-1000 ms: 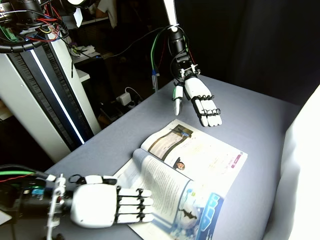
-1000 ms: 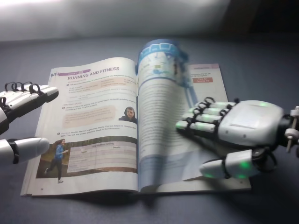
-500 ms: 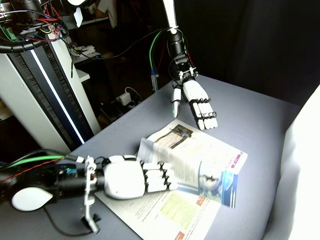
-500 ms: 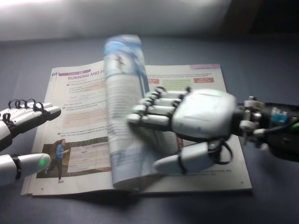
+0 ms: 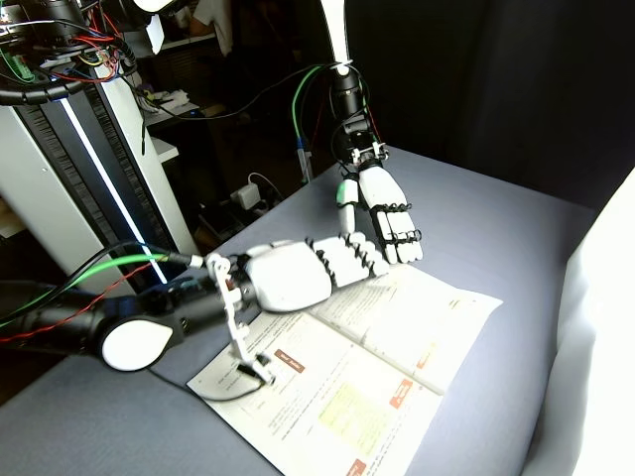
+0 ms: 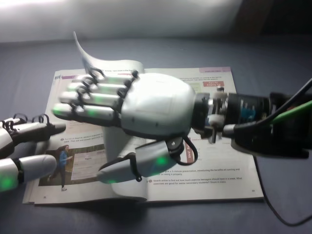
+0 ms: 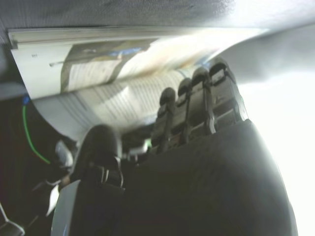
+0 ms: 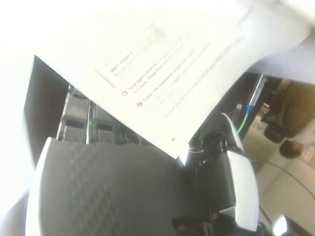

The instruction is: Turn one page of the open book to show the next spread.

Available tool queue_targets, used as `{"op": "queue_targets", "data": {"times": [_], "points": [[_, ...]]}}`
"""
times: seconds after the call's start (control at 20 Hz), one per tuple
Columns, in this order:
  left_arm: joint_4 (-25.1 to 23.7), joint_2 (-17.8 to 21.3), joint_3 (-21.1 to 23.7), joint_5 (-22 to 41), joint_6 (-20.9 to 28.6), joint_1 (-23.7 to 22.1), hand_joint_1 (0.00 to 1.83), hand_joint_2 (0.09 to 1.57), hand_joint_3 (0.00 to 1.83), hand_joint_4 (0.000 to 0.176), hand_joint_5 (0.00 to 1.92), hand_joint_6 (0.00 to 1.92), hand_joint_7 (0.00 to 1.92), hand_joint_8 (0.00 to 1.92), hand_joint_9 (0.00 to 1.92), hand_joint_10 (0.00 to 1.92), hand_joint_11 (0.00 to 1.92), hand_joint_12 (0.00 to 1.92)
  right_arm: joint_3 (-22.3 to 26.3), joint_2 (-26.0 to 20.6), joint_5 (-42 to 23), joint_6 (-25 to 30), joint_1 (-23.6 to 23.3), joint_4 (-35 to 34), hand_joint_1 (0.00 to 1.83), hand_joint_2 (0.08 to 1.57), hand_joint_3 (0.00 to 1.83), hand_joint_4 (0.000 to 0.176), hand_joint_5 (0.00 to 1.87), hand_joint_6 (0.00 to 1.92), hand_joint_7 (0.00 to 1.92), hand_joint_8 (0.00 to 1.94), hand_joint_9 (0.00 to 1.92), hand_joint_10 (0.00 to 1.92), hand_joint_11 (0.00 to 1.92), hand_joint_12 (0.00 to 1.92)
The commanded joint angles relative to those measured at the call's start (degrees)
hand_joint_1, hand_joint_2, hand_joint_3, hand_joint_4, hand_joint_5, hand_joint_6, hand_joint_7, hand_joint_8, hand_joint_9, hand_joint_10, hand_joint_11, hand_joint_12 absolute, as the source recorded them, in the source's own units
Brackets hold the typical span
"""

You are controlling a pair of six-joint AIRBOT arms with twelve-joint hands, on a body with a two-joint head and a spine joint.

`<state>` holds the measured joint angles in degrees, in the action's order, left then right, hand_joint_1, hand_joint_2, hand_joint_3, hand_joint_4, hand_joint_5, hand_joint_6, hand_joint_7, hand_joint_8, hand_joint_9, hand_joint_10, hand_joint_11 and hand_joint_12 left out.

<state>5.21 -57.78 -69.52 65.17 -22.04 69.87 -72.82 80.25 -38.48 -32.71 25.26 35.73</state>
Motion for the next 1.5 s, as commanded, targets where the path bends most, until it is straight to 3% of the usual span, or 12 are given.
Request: {"op": "queue_targets", "data": {"times": [0.0,0.05,0.1,0.15,0.35,0.6,0.65,0.7,1.1,1.45], "points": [[0.9,-0.1,-0.4,6.5,0.4,-0.1,0.00,1.38,0.06,0.011,0.08,0.03,0.18,0.03,0.24,0.04,0.00,0.90,0.3,-0.3,-9.7,1.4,-1.4,-1.3,0.00,1.14,0.00,0.000,0.00,0.00,0.00,0.00,0.00,0.00,0.00,0.00],[1.0,-0.1,-0.4,6.7,0.4,-0.1,0.00,1.38,0.06,0.011,0.08,0.03,0.18,0.03,0.24,0.04,0.00,0.90,0.5,-0.3,-11.1,2.1,-1.9,-0.4,0.00,1.14,0.00,0.000,0.00,0.00,0.00,0.00,0.00,0.00,0.00,0.00],[1.2,-0.2,-0.6,7.1,0.4,-0.1,0.03,1.53,0.19,0.000,0.19,0.07,0.18,0.02,0.15,0.01,0.00,0.68,1.5,-0.3,-13.0,2.5,-3.0,1.4,0.01,1.17,0.00,0.000,0.00,0.00,0.00,0.00,0.00,0.00,0.00,0.00],[1.4,-0.2,-0.6,7.3,0.4,-0.1,0.03,1.56,0.22,0.000,0.21,0.07,0.19,0.01,0.13,0.00,0.00,0.57,2.6,-0.9,-14.4,2.5,-4.1,2.4,0.00,1.13,0.00,0.000,0.00,0.00,0.00,0.00,0.00,0.00,0.00,0.00],[2.0,0.0,-0.6,7.7,0.4,0.0,0.03,1.57,0.23,0.000,0.22,0.07,0.19,0.01,0.13,0.00,0.00,0.54,5.1,-4.4,-20.2,2.5,-4.5,2.7,0.00,1.12,0.00,0.000,0.00,0.00,0.00,0.00,0.00,0.00,0.00,0.00],[5.4,3.5,2.0,10.6,-1.7,2.6,0.03,1.57,0.23,0.000,0.22,0.07,0.19,0.01,0.13,0.00,0.00,0.54,8.7,-11.5,-21.9,-0.4,-4.5,-0.5,0.00,1.11,0.00,0.000,0.00,0.00,0.00,0.00,0.00,0.00,0.00,0.00],[6.1,4.2,2.5,11.4,-2.1,3.2,0.30,1.39,0.07,0.000,0.13,0.02,0.04,0.00,0.02,0.00,0.00,0.11,9.1,-12.7,-21.8,-1.3,-4.0,-1.5,0.02,1.16,0.00,0.000,0.00,0.00,0.00,0.00,0.00,0.00,0.00,0.00],[6.9,5.0,3.0,12.6,-2.6,3.7,0.19,1.36,0.04,0.000,0.05,0.01,0.01,0.00,0.00,0.00,0.00,0.02,9.5,-13.9,-21.3,-2.3,-2.9,-3.3,0.02,1.17,0.00,0.000,0.00,0.00,0.00,0.00,0.00,0.00,0.00,0.00],[7.3,8.3,4.6,19.6,-5.1,2.9,0.33,1.33,0.00,0.000,0.00,0.00,0.00,0.00,0.00,0.00,0.00,0.00,15.4,-29.1,-17.9,-14.7,6.6,-19.3,0.00,1.15,0.00,0.000,0.00,0.00,0.00,0.00,0.00,0.00,0.00,0.00],[2.6,5.5,2.3,17.7,-4.9,-4.0,0.21,1.29,0.00,0.000,0.00,0.00,0.00,0.00,0.00,0.00,0.00,0.00,19.1,-34.8,-19.9,-20.2,15.9,-31.0,0.00,1.17,0.01,0.000,0.00,0.00,0.00,0.00,0.00,0.00,0.00,0.00]]}}
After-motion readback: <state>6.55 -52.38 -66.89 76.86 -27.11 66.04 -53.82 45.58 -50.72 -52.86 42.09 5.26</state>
